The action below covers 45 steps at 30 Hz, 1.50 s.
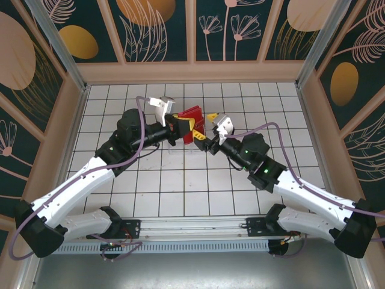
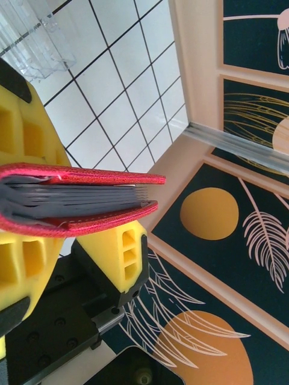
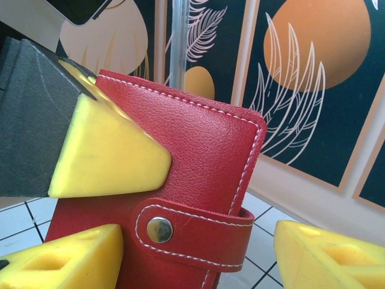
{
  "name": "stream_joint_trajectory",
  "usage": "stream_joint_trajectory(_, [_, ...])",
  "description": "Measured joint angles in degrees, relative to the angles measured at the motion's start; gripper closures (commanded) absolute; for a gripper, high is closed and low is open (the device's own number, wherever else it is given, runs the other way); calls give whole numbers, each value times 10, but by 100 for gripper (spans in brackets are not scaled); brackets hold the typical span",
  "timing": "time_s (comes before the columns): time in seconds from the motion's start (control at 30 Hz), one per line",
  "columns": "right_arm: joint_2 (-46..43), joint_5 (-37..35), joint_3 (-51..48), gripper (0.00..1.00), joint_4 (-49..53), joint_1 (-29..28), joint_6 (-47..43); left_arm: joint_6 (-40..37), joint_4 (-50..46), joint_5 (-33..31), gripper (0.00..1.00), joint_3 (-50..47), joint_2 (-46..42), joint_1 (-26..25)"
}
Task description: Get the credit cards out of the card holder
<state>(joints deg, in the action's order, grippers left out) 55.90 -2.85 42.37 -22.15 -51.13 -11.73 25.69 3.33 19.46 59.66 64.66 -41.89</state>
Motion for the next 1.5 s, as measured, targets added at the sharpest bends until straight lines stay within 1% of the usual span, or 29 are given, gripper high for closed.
stream_joint_trajectory(0.23, [1, -32, 0, 32, 0, -3, -17, -6, 2, 12, 100, 7, 17, 4])
stream_joint_trajectory(0.37, [1, -43, 0, 36, 0, -5, -30, -10, -2, 16, 100, 13, 23, 6])
stream_joint_trajectory(0.87, [-8, -98, 2, 41, 1, -19, -60, -21, -16, 14, 100, 21, 23, 6])
stream_joint_trajectory(0.93, [-10, -116, 2, 42, 2, -18, -60, -22, -23, 8, 100, 23, 23, 6])
stream_joint_trajectory(1.1, [-14, -200, 2, 43, 1, -2, -59, -24, -63, 25, 100, 23, 22, -3])
stream_joint_trajectory(1.23, [-25, -231, 2, 44, 11, -2, -55, -28, -78, 25, 100, 23, 21, -4])
stream_joint_trajectory(1.3, [-34, -233, 2, 44, 21, -1, -44, -31, -82, 25, 100, 23, 20, -4])
stream_joint_trajectory(1.37, [-45, -220, 3, 44, 37, 4, -33, -36, -83, 29, 100, 23, 16, -4])
stream_joint_trajectory(1.43, [-62, -179, 3, 44, 57, 17, -18, -43, -81, 41, 100, 21, 6, -4])
stream_joint_trajectory(1.5, [-83, -122, 3, 43, 69, 31, -3, -47, -65, 55, 100, 12, -13, -4])
